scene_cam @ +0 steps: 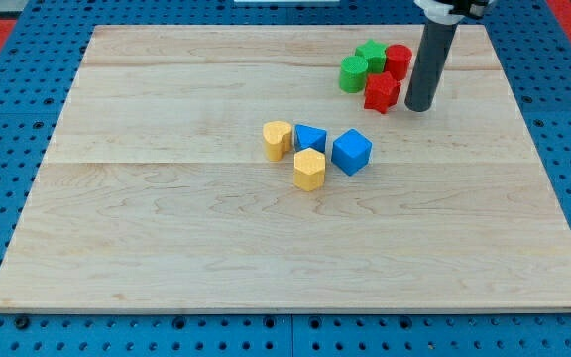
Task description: Move the yellow hexagon towards the bottom right
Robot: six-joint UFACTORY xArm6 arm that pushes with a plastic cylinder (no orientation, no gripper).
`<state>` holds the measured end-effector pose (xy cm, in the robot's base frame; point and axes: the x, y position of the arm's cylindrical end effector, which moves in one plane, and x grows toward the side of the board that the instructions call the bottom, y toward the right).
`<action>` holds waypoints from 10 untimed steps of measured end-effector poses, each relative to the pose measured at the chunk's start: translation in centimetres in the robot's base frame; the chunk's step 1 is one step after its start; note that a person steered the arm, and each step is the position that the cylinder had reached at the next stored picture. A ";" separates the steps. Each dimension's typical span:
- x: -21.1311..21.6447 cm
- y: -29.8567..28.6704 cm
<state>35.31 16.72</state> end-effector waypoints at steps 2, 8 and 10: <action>0.1 1.7; 9.1 -14.7; 9.5 -23.3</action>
<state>44.77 -6.53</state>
